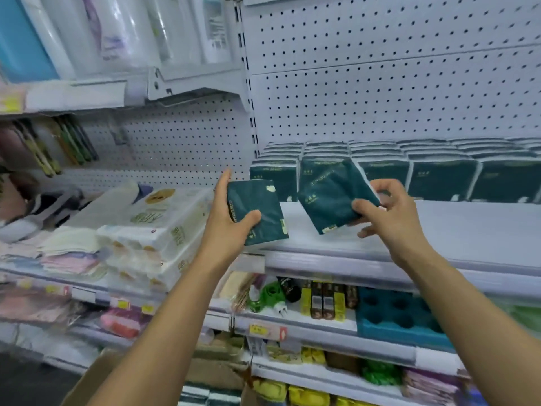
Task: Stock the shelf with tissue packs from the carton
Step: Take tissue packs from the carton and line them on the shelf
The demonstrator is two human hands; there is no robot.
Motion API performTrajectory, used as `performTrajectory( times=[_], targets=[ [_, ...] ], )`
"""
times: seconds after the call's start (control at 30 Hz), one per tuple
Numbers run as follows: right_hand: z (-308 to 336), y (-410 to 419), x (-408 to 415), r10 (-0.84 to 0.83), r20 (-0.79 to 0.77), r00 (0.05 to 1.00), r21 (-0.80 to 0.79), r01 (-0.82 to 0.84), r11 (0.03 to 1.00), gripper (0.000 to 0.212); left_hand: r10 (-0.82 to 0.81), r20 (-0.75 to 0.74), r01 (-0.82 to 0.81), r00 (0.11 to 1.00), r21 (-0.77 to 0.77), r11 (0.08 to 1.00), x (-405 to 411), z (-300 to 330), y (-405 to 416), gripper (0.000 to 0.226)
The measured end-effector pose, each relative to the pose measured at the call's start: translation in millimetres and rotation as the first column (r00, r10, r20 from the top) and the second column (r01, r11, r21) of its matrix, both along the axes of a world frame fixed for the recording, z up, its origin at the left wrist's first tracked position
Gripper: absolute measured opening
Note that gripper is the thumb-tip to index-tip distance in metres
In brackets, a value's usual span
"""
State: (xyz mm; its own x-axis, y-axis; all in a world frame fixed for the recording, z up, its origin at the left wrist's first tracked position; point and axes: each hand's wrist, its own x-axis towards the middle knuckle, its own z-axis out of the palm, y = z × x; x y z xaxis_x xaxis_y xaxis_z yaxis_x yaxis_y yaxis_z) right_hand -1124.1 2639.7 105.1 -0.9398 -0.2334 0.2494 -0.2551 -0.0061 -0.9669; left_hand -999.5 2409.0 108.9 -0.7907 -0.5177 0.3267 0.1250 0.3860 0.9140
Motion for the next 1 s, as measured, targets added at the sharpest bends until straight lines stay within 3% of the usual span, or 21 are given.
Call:
performTrajectory(
  times=[0.1,0.17,0.43,0.53,1.0],
  targets=[
    [-9.6,4.4,-20.0,-0.084,0.044,0.995,0.17,0.075,0.983,0.031,-0.004,0.021,0.002,1.0,0.094,0.996,-24.4,-0.6,-5.5,0.096],
    [-17.5,7.7,-31.2,-0.106,0.06,0.993,0.274,0.086,0.958,0.032,0.008,0.06,-0.016,0.998,0.148,0.989,-40.0,-3.1,-9.1,0.094],
    [-19.3,-7.4,-59.5,-0.152,-0.076,0.985,0.454,0.17,0.875,0.031,0.03,0.021,-0.036,0.999,0.43,0.902,-84.3,-13.3,-25.4,0.019],
    [-17.8,-20.4,-74.2,-0.172,-0.123,0.977,0.498,0.21,0.841,0.024,0.055,0.014,-0.055,0.998,0.484,0.873,-94.6,-12.0,-36.5,0.005],
    [-13.6,-69.8,-90.3,-0.303,-0.337,0.891,0.689,0.453,0.565,0.046,-0.051,0.072,0.008,0.996,0.5,0.866,-114.5,-12.3,-50.4,0.007]
  ],
)
